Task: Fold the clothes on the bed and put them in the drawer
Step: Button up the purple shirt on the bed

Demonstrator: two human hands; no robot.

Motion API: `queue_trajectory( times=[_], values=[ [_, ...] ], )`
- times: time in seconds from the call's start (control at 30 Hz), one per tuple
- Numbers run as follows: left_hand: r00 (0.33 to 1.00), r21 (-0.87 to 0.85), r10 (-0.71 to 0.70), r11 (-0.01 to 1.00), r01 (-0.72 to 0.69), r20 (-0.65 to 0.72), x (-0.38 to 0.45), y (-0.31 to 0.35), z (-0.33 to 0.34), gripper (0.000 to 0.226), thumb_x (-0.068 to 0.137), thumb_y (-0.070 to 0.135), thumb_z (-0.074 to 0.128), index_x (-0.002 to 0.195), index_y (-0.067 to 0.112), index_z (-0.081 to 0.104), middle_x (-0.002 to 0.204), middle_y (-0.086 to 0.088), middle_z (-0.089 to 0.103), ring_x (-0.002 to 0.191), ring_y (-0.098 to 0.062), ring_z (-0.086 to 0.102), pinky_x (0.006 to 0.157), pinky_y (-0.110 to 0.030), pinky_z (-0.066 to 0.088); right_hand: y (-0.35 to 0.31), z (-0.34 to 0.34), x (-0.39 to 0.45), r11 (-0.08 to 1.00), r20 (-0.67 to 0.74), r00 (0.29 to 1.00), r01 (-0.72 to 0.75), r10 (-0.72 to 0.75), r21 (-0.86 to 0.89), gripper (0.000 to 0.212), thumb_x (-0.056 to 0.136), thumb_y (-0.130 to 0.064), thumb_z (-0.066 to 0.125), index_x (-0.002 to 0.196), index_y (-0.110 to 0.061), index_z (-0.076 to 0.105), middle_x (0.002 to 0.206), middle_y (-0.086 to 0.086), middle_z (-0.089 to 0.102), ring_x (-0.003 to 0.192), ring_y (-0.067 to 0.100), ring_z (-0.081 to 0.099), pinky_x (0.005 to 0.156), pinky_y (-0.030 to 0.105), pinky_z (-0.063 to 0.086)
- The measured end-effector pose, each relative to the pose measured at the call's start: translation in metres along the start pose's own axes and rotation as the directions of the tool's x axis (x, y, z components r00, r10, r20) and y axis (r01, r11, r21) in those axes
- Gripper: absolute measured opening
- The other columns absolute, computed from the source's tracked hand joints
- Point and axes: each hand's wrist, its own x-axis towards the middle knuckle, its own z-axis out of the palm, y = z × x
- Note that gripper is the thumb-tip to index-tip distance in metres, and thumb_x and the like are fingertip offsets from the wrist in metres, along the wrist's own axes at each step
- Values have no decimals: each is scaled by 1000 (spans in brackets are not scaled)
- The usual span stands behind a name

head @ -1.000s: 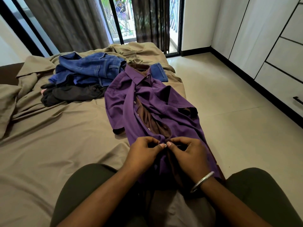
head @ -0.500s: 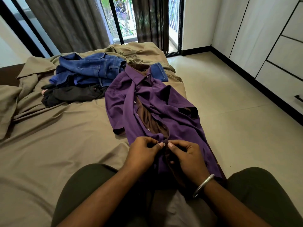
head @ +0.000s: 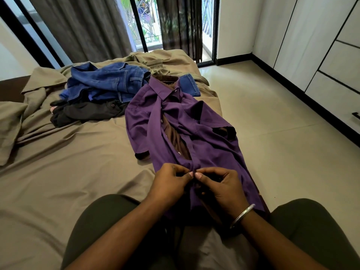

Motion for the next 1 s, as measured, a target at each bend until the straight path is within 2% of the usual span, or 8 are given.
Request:
queue_trajectory(
  times=[0.1,0.17,0.3,0.43,0.6,0.77,0.87,1.0],
  values=[
    [987,-209,-137,966,152,83,-2,8,2,24,100,11,55,79,9,68,73,-10,60,59,-11,54,58,-27,50,8,-1,2,937,-15,976,202,-215,-287,10,82,-11,76,92,-14,78,85,-3,76,82,9,72,74,21,57],
    [973,-308,-182,926,219,143,-6,14,2,21,99,16,57,81,8,66,72,-7,53,59,-10,52,57,-22,51,14,-2,2,853,-15,940,301,-340,-427,8,83,-16,77,91,-17,77,85,-7,73,81,5,69,73,20,56],
    [981,-247,-145,953,174,132,-7,15,1,23,95,19,64,97,-2,71,72,-11,53,50,-5,47,52,-17,48,16,-2,0,781,-7,898,380,-441,-495,12,83,-27,70,91,-20,75,86,-9,70,80,3,66,71,17,54],
    [975,-300,-183,930,213,126,-6,16,2,19,98,11,58,86,1,68,45,6,51,36,1,45,45,-15,44,18,-1,0,653,42,833,462,-551,-600,6,84,-19,71,88,-15,73,86,-7,67,78,1,63,67,19,53],
    [973,-298,-199,927,227,121,-8,18,0,24,98,11,59,76,3,63,39,7,45,33,0,41,39,-13,38,25,1,-3,492,111,745,536,-657,-686,18,91,-23,63,93,-8,72,90,2,68,76,10,64,63,23,54],
    [967,-337,-235,906,256,102,-8,18,1,34,101,6,51,67,4,56,38,4,39,30,-1,35,35,-12,32,25,4,-3,654,64,808,518,-586,-552,18,85,-26,71,93,-11,75,91,-3,70,84,4,66,73,21,55],
    [952,-361,-280,881,306,124,-8,18,0,29,101,7,51,73,7,61,46,3,48,35,0,43,45,-15,45,27,3,-1,806,-57,885,393,-462,-443,22,78,-32,78,87,-13,76,86,-7,73,82,6,69,75,23,56],
    [933,-384,-322,851,359,160,-8,19,-1,26,102,6,49,79,6,61,52,0,53,42,-2,49,58,-19,49,24,0,3,930,0,954,292,-299,-224,12,78,-13,80,89,-12,77,86,-5,76,83,12,73,77,23,57]
  ],
)
